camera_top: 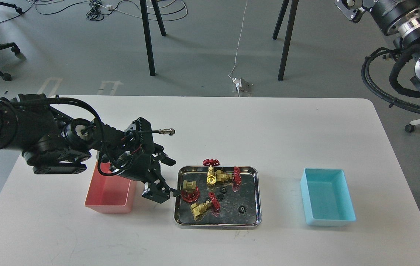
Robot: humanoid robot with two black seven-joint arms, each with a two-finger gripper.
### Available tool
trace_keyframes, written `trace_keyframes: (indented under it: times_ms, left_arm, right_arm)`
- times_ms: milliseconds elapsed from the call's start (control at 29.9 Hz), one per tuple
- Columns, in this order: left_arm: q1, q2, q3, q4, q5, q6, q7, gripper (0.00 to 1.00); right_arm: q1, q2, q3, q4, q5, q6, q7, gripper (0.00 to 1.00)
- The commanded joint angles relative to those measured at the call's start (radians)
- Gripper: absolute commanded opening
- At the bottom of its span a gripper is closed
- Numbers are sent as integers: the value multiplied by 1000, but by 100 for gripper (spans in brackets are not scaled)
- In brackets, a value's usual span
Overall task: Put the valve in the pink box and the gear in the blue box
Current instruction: 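Grasp a brass valve with red handwheel in the tray with left gripper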
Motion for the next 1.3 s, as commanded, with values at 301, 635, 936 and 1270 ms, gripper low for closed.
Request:
trace_keyframes:
  times_ms: [301,635,936,1270]
  left_arm:
    - [138,-78,-20,145,1,0,0,77]
    - [139,-76,-60,163,-1,41,0,64]
    - [144,-78,-71,162,-2,44,0,60]
    - [167,-107,-69,165,1,46,0,41]
  right_arm:
    - [-28,-11,0,-1,0,3,2,99]
    - [-52,0,1,-1,0,4,3,99]
    - [-75,0,7,4,2,6,5,99]
    - [-94,-3,12,7,2,6,5,99]
